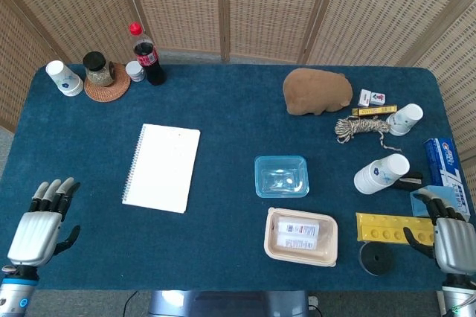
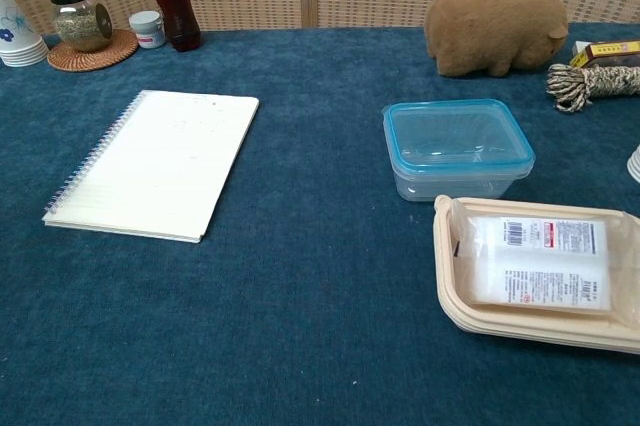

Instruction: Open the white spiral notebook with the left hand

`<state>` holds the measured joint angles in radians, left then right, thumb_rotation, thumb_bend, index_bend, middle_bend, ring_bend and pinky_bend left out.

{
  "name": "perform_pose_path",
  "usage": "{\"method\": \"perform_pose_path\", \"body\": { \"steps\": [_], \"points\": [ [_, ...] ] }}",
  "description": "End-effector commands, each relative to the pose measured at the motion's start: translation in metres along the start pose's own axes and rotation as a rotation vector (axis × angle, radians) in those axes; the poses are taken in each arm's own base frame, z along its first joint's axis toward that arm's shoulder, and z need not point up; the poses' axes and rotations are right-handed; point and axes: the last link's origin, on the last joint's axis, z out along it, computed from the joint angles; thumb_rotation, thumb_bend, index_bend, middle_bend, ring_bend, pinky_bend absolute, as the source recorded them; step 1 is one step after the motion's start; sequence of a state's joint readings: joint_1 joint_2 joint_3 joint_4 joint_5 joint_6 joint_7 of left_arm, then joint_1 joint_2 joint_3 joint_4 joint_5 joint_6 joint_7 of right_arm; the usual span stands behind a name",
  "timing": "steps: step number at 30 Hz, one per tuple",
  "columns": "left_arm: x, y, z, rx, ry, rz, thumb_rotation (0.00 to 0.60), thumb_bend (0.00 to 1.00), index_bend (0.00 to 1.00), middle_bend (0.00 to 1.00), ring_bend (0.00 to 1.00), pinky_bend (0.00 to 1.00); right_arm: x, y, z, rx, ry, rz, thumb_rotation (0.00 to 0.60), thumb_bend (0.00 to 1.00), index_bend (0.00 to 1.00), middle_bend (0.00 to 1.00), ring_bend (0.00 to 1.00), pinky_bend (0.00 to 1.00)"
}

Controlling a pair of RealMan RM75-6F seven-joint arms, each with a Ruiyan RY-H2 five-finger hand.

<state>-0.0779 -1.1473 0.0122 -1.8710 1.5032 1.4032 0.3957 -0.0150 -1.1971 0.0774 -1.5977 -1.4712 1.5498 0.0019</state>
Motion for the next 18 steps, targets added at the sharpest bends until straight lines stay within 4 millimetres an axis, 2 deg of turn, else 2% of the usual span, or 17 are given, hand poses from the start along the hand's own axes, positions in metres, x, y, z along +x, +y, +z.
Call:
{"method": "perform_pose_path", "body": {
  "steps": [1, 10, 12, 18],
  "points": [
    [-0.009, 0.027, 0.030, -0.112, -0.070, 0.031, 0.600, 0.33, 0.00, 0.00, 0.00, 0.00, 0.001, 0.003, -0.005, -0.014, 0.005, 0.003, 0.600, 0.29, 0.24, 0.24, 0.22, 0.34],
    [-0.028, 0.064, 0.069, -0.191, -0.123, 0.047, 0.600, 0.33, 0.00, 0.00, 0.00, 0.00, 0.005, 0.013, -0.016, -0.059, 0.025, 0.005, 0.600, 0.29, 0.24, 0.24, 0.22, 0.34],
    [-0.039, 0.082, 0.081, -0.230, -0.145, 0.060, 0.600, 0.32, 0.00, 0.00, 0.00, 0.00, 0.006, 0.016, -0.018, -0.071, 0.032, 0.005, 0.600, 0.29, 0.24, 0.24, 0.22, 0.34],
    [-0.056, 0.102, 0.094, -0.253, -0.183, 0.107, 0.600, 0.31, 0.00, 0.00, 0.00, 0.00, 0.007, 0.019, -0.020, -0.077, 0.042, 0.005, 0.600, 0.29, 0.24, 0.24, 0.22, 0.34]
  ]
}}
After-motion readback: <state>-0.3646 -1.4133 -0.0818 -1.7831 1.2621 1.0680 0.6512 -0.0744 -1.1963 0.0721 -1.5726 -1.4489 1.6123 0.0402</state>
